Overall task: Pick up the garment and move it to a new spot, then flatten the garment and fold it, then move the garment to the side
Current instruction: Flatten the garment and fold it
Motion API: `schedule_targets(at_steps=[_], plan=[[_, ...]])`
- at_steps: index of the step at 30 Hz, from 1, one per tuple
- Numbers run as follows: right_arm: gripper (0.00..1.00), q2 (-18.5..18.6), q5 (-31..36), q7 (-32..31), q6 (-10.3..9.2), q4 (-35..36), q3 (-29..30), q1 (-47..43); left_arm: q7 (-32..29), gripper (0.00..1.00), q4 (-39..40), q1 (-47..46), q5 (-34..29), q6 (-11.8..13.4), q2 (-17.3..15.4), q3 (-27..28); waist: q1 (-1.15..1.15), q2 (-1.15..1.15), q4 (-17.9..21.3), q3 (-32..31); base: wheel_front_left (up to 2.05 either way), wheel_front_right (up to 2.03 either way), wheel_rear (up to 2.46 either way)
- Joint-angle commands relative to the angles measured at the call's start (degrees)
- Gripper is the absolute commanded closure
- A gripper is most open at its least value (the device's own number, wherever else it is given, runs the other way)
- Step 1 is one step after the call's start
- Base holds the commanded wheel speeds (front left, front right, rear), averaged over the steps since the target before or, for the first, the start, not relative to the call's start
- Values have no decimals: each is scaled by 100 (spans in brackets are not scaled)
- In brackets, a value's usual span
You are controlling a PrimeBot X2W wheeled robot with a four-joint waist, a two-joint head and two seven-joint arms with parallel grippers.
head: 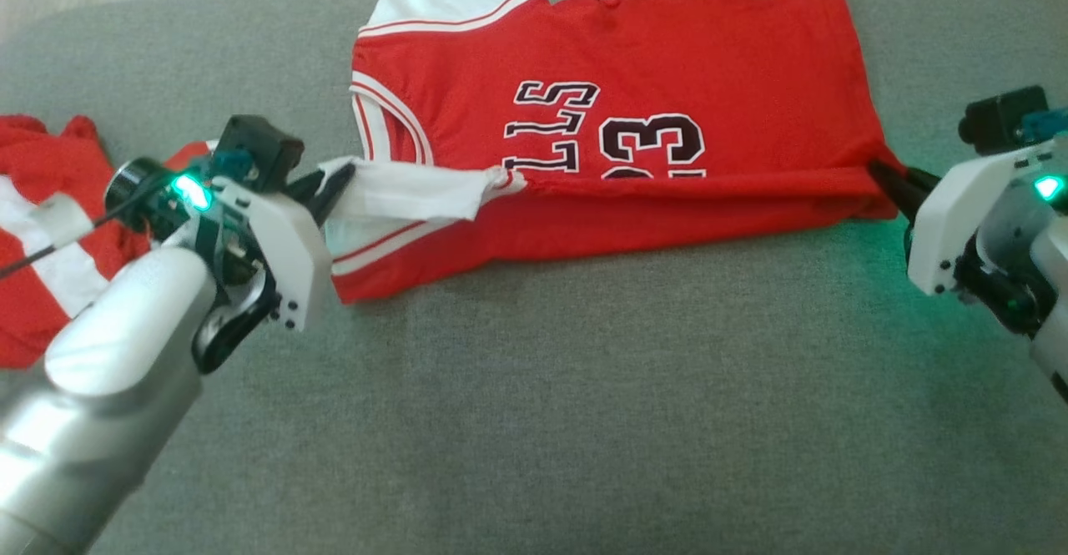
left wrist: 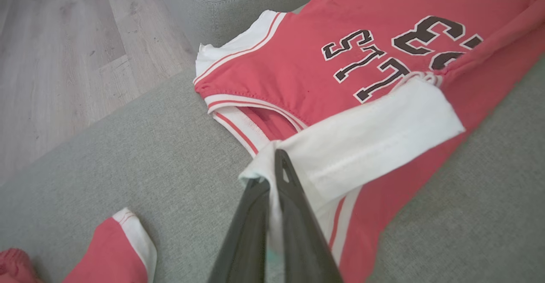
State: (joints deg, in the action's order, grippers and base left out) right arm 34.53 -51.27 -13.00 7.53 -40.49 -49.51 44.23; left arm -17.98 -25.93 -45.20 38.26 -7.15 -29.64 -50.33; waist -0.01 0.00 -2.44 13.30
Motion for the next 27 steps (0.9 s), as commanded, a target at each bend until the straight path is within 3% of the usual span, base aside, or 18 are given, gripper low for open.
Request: schedule_targets(at_steps=[1,6,7,8,9,10,11,19,24,27], plan=[[100,63,46,81,-4,40,2,137,75,100,35,-396,-39,-18,-165,199,1,0,8,45,0,0,0],[100,-51,71,152,-4,-149,-57,357,140,100,-320,-706,-128,-28,1,-52,1,0,34,214,0,0,0],[76,-80,101,217,-4,-208,-45,425,167,100,-389,-764,-159,-30,27,-115,1,0,44,256,0,0,0],[35,-115,141,302,-4,-274,-31,492,225,100,-466,-825,-175,-30,63,-147,1,0,52,293,0,0,0],[0,-158,188,417,-4,-346,-7,558,326,67,-554,-889,-191,-31,106,-143,1,0,60,324,0,0,0],[0,-209,219,552,-4,-441,46,623,475,25,-651,-963,-223,7,159,-104,1,0,64,350,0,0,0],[0,-264,256,713,-4,-529,104,689,648,0,-752,-1035,-254,90,221,-47,1,0,66,372,0,0,0],[0,-712,452,2390,-4,-1143,681,905,2539,0,-1470,-1311,-449,801,798,412,1,0,27,288,0,0,0],[0,-860,580,2773,-4,-1099,1132,788,3181,0,-1546,-1143,-396,1064,1045,667,1,0,-14,71,0,0,0],[0,-934,977,2795,-4,-513,1952,519,3286,0,-1294,-851,-391,1290,1180,950,1,0,-33,-88,0,0,0]])
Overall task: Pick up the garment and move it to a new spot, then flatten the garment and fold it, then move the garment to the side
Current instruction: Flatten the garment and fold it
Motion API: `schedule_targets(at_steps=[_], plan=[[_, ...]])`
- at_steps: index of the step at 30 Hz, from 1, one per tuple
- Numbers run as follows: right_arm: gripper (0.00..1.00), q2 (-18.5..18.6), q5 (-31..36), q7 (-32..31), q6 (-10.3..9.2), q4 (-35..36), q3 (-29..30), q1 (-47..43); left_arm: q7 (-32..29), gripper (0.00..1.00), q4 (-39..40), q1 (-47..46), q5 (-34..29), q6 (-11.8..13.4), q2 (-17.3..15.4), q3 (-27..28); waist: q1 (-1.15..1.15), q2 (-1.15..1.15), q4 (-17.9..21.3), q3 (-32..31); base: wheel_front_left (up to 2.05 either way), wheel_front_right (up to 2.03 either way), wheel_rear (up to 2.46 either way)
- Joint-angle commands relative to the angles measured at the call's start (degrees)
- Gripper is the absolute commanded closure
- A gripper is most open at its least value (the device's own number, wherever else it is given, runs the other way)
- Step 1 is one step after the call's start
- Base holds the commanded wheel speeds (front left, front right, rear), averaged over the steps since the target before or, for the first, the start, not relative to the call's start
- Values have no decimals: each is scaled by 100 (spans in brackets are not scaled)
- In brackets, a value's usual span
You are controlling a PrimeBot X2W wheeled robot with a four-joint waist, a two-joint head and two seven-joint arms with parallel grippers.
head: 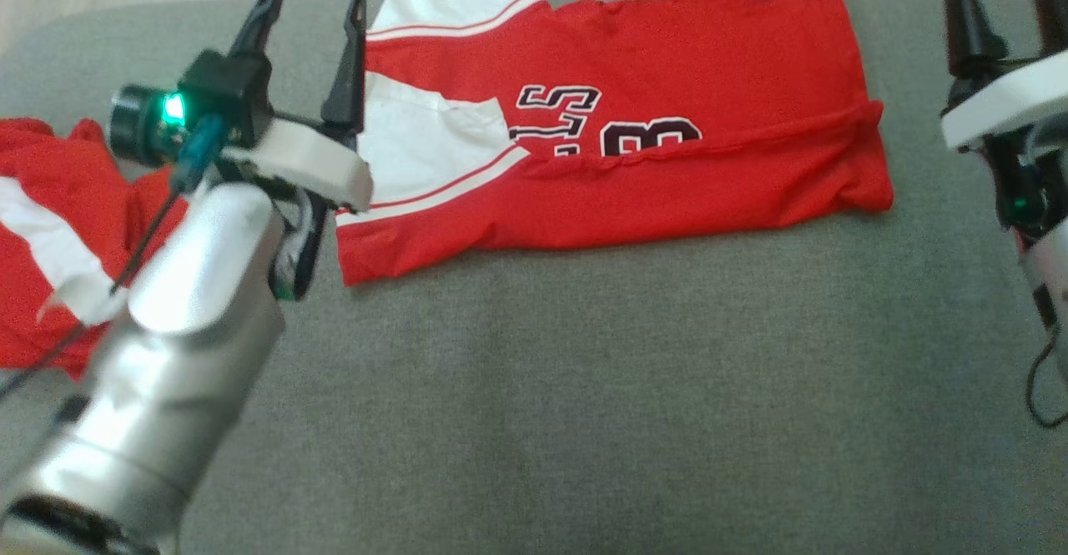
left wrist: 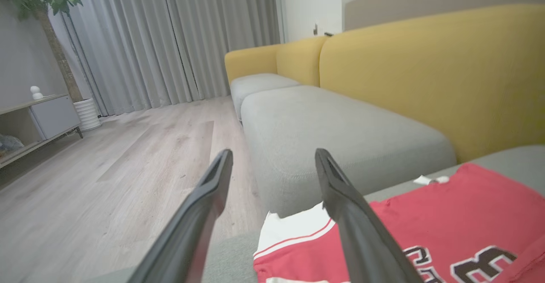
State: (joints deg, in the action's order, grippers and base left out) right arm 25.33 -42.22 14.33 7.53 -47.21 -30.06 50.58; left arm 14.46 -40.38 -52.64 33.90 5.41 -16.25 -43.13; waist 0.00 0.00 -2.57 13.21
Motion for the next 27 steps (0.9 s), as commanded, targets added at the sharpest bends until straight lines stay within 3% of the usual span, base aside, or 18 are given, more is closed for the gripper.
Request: schedule_targets(at_steps=[1,6,9,12,18,27], plan=[[0,-69,276,63,-4,407,330,-313,47,0,382,14,-10,114,-123,373,0,0,-31,-124,0,0,0],[0,-679,1482,65,-4,1469,1842,-1645,51,0,1513,1111,-452,466,82,1047,0,0,-83,-407,0,0,0],[0,-1249,2428,66,-4,2126,2501,-2684,52,0,2038,2056,-780,521,317,1367,0,0,-124,-579,0,0,0],[0,-1660,2911,66,-4,2485,2898,-3304,52,0,2132,2659,-947,479,524,1555,0,0,-142,-647,0,0,0],[0,-2133,3443,66,-4,2937,3138,-4069,53,0,2116,3317,-1307,285,790,1899,0,0,-72,-689,0,0,0],[0,-2242,3452,66,-4,3072,2961,-4245,53,0,2024,3433,-1719,-29,1006,2335,0,0,57,-624,0,0,0]])
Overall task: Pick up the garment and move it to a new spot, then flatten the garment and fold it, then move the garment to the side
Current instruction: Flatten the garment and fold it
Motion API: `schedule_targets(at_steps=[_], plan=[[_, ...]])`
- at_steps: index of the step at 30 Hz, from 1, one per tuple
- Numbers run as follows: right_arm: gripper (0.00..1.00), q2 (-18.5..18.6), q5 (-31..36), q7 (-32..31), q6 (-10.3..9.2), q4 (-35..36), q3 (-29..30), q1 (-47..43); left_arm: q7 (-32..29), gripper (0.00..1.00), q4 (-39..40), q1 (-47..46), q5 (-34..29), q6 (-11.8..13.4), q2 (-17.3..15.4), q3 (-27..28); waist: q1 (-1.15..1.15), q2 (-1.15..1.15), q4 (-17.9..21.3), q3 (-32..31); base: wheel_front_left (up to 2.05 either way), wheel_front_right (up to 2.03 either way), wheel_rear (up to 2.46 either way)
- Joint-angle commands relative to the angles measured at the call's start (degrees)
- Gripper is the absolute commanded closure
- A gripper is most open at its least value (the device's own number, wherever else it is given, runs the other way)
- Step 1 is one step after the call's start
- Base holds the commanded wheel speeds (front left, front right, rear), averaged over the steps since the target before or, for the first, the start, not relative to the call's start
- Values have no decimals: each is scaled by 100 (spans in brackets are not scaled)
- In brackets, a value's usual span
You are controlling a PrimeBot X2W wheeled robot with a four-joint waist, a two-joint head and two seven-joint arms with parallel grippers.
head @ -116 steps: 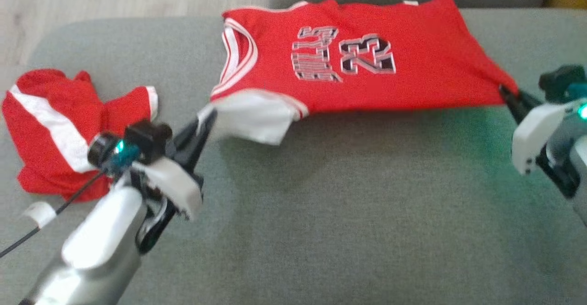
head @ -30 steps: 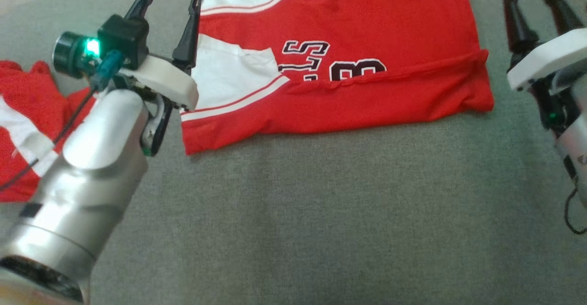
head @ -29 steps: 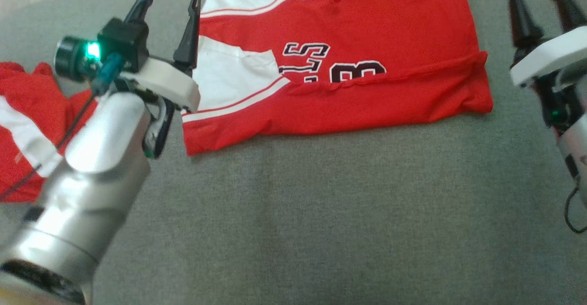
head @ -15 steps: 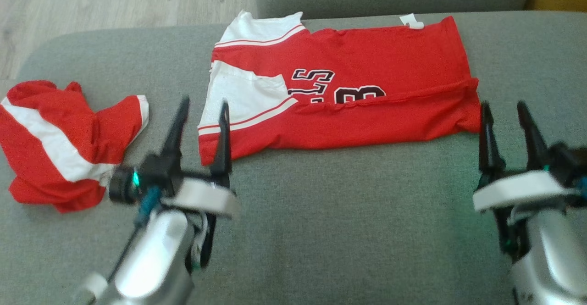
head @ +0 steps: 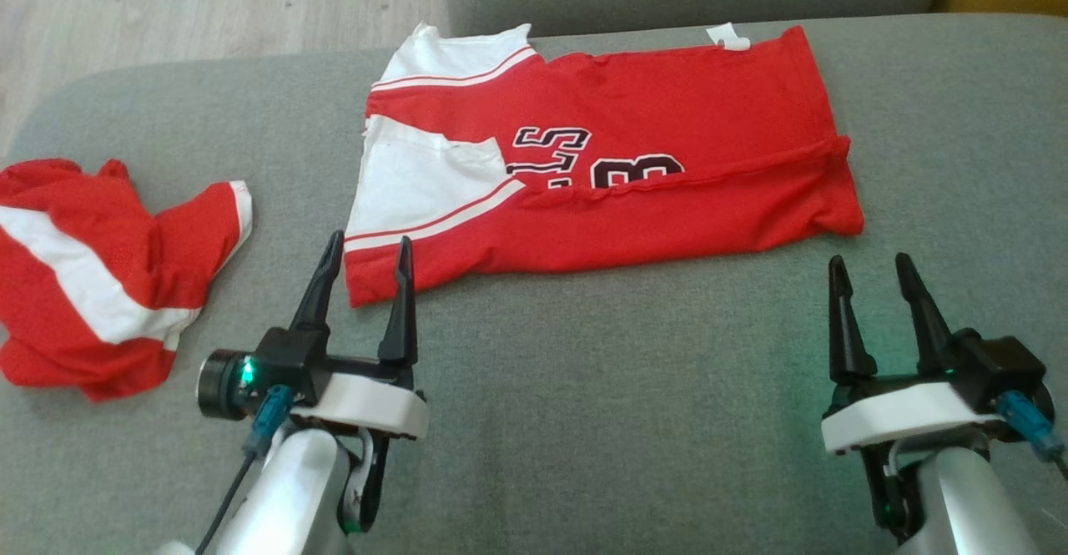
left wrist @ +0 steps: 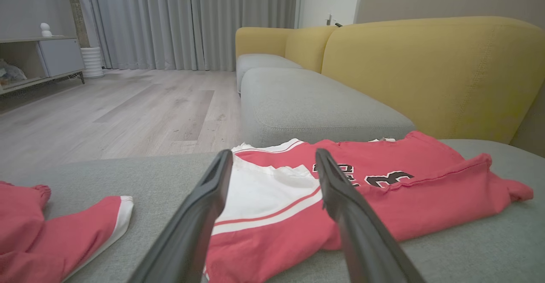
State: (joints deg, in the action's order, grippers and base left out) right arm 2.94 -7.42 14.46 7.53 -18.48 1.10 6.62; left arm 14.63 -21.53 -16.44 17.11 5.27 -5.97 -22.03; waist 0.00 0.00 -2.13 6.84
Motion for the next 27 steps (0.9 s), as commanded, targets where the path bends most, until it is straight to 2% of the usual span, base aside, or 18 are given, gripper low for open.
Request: schedule_targets(at_steps=[1,6,11,19,27], plan=[[0,-3,-47,53,-4,209,-174,158,37,0,104,-213,-79,-49,-14,256,0,0,32,26,0,0,0],[0,-5,-92,53,-4,282,-201,213,37,0,-499,-388,-175,-206,11,258,0,0,145,140,0,0,0],[0,-5,-132,53,-4,351,-259,264,-59,0,-1172,-686,-140,-196,23,275,0,0,257,287,0,0,0],[0,-5,-193,53,-4,438,-380,371,-236,0,-2278,-1234,-134,247,-110,506,0,0,491,554,0,0,0],[0,-6,-251,53,-4,482,-497,413,-404,0,-3086,-1513,-172,342,-235,463,0,0,639,670,0,0,0]])
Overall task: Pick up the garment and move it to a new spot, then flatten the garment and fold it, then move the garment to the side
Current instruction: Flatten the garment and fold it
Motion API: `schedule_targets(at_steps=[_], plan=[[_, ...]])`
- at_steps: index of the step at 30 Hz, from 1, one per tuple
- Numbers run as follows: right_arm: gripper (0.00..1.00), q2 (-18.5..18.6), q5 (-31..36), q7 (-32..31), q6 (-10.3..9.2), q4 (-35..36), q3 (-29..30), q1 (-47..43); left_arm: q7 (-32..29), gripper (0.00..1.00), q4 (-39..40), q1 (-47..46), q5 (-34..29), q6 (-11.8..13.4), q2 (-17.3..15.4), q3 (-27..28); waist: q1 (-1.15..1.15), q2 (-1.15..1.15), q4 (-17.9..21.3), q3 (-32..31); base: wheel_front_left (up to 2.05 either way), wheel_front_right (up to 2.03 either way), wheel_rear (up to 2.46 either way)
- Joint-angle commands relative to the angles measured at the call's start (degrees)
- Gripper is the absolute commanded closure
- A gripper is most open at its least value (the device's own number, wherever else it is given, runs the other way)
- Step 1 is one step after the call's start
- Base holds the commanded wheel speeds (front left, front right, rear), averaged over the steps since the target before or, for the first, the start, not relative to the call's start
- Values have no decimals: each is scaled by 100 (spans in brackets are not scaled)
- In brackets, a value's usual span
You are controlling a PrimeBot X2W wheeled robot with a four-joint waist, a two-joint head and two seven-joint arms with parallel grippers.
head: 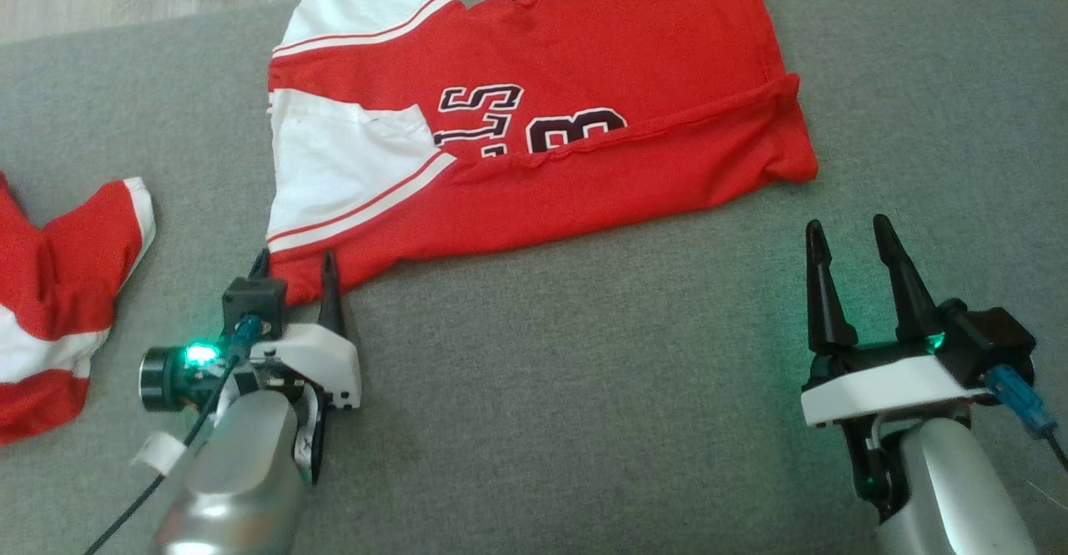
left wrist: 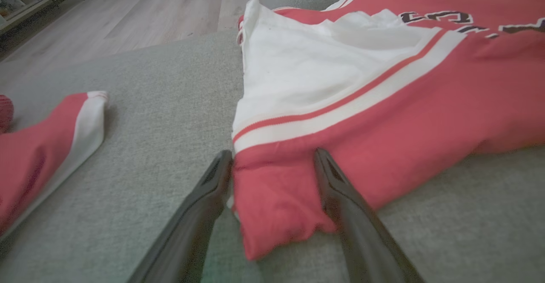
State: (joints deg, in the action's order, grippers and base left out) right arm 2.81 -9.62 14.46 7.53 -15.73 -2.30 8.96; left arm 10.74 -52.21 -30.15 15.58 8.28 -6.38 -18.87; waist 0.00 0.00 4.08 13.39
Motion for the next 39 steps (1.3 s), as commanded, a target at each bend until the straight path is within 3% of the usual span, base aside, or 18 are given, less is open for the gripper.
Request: schedule_targets(at_steps=[1,6,7,8,9,13,19,21,27,34,39], plan=[[0,7,-36,53,-4,209,-167,184,-50,0,-112,-160,9,20,-193,153,0,0,32,22,0,0,0],[0,7,-48,53,-4,204,-185,208,-399,0,-575,-260,81,-231,-151,55,0,0,67,38,0,0,0],[0,7,-48,53,-4,201,-178,213,-483,19,-646,-284,121,-310,-124,47,0,0,63,39,0,0,0],[0,7,-40,53,-4,194,-165,218,-530,63,-695,-313,146,-378,-104,34,0,0,55,38,0,0,0],[0,7,-14,53,-4,176,-154,225,-543,100,-725,-345,160,-420,-85,20,0,0,41,30,0,0,0],[0,7,173,29,-4,38,-31,314,-246,100,-668,-472,147,-478,-42,-37,0,0,-68,-26,0,0,0],[0,7,559,-500,-4,-235,345,668,256,100,-300,-657,70,-563,14,-137,0,0,-255,-47,0,0,0],[0,7,874,-1139,-4,-619,672,1128,392,100,173,-741,-35,-611,45,-229,0,0,-415,-3,0,0,0],[0,7,1104,-1852,-4,-1346,1075,1850,421,100,776,-744,-178,-687,70,-368,0,0,-583,127,0,0,0],[0,53,2085,-2376,-4,-2287,1604,2583,424,100,1356,-682,-302,-733,110,-502,0,0,-785,330,0,0,0],[0,55,2439,-2650,-4,-2959,1794,2886,425,100,1458,-664,-342,-751,126,-576,0,0,-851,405,0,0,0]])
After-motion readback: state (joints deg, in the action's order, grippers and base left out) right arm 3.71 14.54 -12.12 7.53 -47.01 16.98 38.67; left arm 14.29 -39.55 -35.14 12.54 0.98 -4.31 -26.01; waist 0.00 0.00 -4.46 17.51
